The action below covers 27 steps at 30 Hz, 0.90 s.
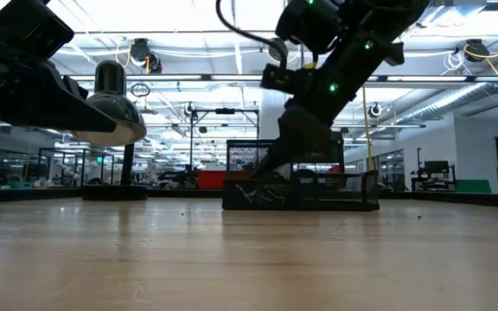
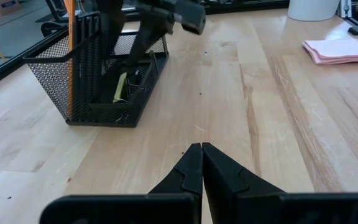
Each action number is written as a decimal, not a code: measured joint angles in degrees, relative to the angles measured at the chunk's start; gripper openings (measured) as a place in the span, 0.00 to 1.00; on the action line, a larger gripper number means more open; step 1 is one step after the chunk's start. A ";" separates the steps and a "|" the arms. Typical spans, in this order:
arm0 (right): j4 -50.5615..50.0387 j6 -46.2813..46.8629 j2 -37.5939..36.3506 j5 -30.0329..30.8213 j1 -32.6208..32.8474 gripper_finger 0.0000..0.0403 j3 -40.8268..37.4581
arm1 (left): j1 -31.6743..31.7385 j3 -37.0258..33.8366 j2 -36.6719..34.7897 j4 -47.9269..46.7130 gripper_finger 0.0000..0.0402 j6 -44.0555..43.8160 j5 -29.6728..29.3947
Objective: Pick and place office supplies into organizer
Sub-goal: Put the pink sticky note paper into the black desk organizer
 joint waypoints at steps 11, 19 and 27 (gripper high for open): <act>-4.27 0.60 -11.08 -6.59 8.23 0.44 0.01 | 0.00 0.00 0.00 -0.04 0.04 -0.16 0.00; -9.02 11.52 -12.02 -8.97 25.56 0.44 0.04 | 0.00 0.00 0.00 -0.01 0.04 -0.34 0.00; -6.33 23.78 -10.26 -10.45 35.69 0.44 0.12 | -0.01 0.00 0.00 0.35 0.04 -1.86 -0.01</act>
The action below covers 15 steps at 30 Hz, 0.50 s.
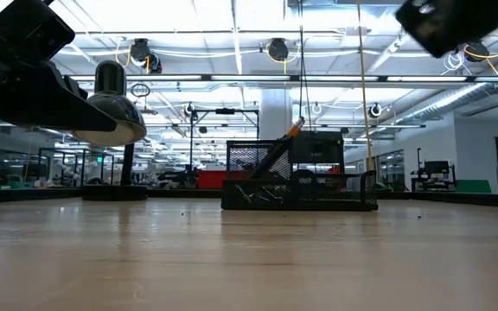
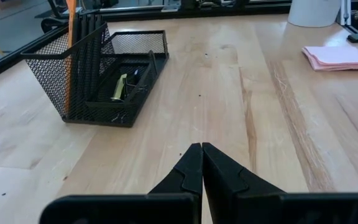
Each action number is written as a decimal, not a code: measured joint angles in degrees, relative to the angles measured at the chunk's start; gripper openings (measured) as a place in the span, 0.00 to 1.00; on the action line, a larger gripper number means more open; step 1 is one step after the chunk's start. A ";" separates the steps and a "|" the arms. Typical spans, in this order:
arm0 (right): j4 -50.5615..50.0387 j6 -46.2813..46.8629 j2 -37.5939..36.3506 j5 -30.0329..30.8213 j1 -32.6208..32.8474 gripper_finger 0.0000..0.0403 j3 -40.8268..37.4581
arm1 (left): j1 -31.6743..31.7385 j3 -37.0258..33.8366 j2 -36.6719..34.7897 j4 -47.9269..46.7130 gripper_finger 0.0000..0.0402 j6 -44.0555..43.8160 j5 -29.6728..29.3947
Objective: Pick and place office supplies into organizer
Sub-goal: Put the pink sticky note paper into the black desk organizer
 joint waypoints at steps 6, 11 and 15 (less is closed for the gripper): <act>-0.74 4.60 7.00 -5.48 4.63 0.44 4.57 | 0.01 0.00 0.00 -0.36 0.04 -0.30 -0.01; -6.03 7.30 12.45 -9.51 7.03 0.44 10.87 | 0.01 0.00 0.00 -0.59 0.04 -0.35 0.00; -2.29 4.74 15.32 -12.30 9.43 0.42 14.12 | -0.01 0.00 -0.01 -0.81 0.04 -0.56 0.01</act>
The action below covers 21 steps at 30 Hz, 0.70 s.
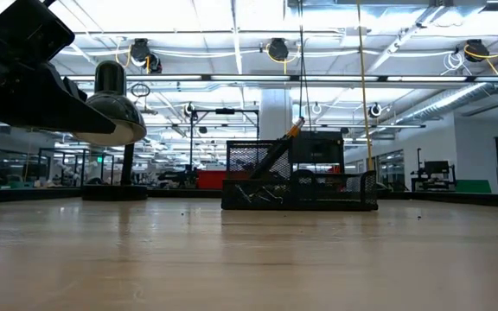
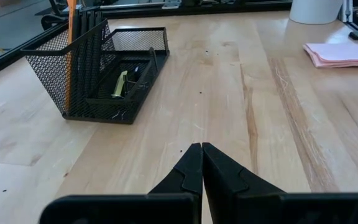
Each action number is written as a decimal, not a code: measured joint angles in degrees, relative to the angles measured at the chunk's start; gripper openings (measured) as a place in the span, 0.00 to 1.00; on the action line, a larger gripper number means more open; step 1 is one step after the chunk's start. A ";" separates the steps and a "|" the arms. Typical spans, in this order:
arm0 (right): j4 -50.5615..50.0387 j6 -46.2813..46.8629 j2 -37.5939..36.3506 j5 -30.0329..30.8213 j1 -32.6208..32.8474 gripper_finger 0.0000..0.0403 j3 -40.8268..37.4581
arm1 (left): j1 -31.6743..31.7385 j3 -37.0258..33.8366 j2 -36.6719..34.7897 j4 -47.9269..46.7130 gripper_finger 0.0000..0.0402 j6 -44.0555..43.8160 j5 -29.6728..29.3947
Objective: Pick and place office supplies into organizer
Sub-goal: Put the pink sticky note paper into the black desk organizer
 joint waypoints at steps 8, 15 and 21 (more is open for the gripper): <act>0.91 3.93 5.22 -0.57 1.38 0.25 0.19 | 0.00 0.00 0.01 -0.35 0.04 -0.90 0.00; -2.17 2.67 7.28 0.41 0.52 0.02 0.15 | 0.00 0.00 0.01 -0.53 0.04 -0.93 0.00; -8.62 4.18 7.20 0.22 0.07 0.03 0.16 | 0.00 0.00 0.01 -0.53 0.04 -0.96 0.00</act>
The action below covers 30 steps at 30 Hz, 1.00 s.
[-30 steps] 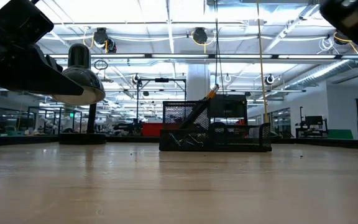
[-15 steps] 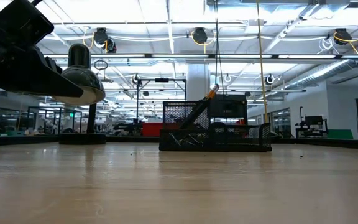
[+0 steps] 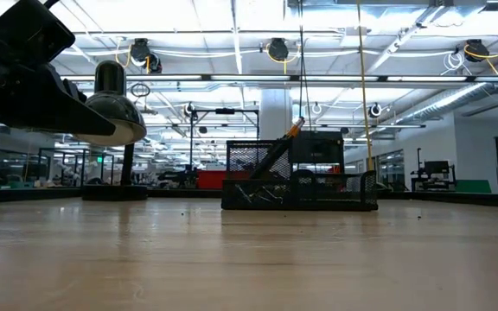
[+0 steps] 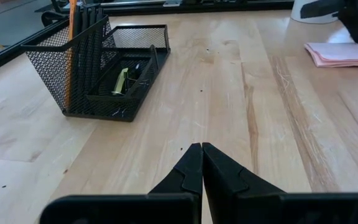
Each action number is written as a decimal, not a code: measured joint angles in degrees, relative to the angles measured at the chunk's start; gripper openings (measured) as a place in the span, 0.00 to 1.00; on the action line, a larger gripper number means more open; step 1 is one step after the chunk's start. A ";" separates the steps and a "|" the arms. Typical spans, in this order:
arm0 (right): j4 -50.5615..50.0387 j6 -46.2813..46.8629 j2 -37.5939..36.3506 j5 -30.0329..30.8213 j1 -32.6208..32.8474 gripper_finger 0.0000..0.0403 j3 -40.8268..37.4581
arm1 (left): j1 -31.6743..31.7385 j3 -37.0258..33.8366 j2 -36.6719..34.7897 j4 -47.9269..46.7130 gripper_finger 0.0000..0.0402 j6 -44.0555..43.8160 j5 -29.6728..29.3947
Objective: Pick and place office supplies into organizer
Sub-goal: Put the pink sticky note paper into the black desk organizer
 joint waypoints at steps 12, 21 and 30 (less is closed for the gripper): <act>-0.70 -2.29 -0.35 1.72 -4.48 0.00 -4.63 | 0.00 0.00 -0.01 0.04 0.04 -0.09 0.00; -0.02 -5.96 -0.24 3.13 -8.52 0.00 -7.44 | 0.01 0.00 -0.01 0.04 0.04 0.33 0.00; -1.81 -7.86 -0.13 8.15 -13.12 0.00 -8.80 | 0.00 0.00 0.00 0.04 0.04 0.15 0.00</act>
